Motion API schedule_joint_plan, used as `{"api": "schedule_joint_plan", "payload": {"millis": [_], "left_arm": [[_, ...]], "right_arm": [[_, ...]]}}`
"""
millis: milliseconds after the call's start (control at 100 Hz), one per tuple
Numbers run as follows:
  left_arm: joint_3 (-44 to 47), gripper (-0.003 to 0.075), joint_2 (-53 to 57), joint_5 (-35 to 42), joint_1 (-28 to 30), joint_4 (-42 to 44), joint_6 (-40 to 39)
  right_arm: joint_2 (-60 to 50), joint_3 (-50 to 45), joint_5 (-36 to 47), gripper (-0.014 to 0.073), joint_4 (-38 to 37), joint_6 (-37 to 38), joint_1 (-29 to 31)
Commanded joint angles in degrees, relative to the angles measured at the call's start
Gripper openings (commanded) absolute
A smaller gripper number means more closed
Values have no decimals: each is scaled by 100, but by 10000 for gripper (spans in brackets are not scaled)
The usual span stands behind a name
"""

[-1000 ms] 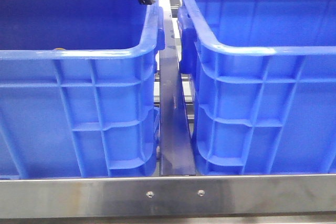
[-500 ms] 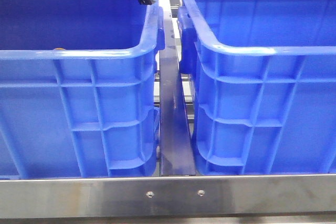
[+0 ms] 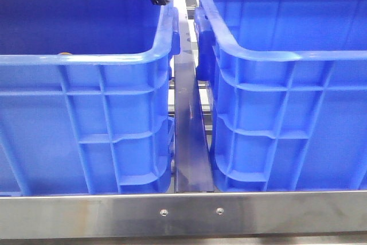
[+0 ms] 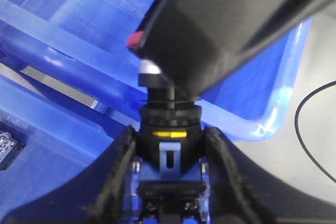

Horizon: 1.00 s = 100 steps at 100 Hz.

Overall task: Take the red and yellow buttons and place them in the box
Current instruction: 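Open the left gripper and carry the red button over the empty bin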

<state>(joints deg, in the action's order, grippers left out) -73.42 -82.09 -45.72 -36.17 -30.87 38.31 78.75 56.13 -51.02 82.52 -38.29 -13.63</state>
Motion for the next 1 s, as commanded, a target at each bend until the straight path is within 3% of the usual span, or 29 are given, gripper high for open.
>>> {"api": "schedule_joint_plan", "payload": {"millis": [0, 130, 250, 320, 440, 510, 770, 990], "left_arm": [[-159, 92, 203, 268, -39, -216, -3], [-159, 92, 203, 268, -39, -216, -3], [-159, 128, 203, 244, -39, -216, -3], [-159, 225, 203, 175, -39, -216, -3], [-193, 504, 215, 101, -13, -192, -3], [-253, 589, 227, 79, 77, -161, -3], [-373, 601, 337, -226, 389, -171, -3], [-373, 601, 335, -330, 399, -171, -3]], "right_arm": [[-143, 233, -141, 486, 349, -114, -7], [-143, 233, -149, 316, 345, -114, -7], [-143, 233, -149, 248, 345, -114, -7], [-143, 233, -153, 248, 345, -114, -7], [-150, 246, -147, 248, 339, -219, 38], [-180, 312, -147, 248, 239, -484, 222], [-226, 695, 37, 247, -459, -1356, 1289], [-212, 693, 1506, 247, -1739, -1902, 1464]]}}
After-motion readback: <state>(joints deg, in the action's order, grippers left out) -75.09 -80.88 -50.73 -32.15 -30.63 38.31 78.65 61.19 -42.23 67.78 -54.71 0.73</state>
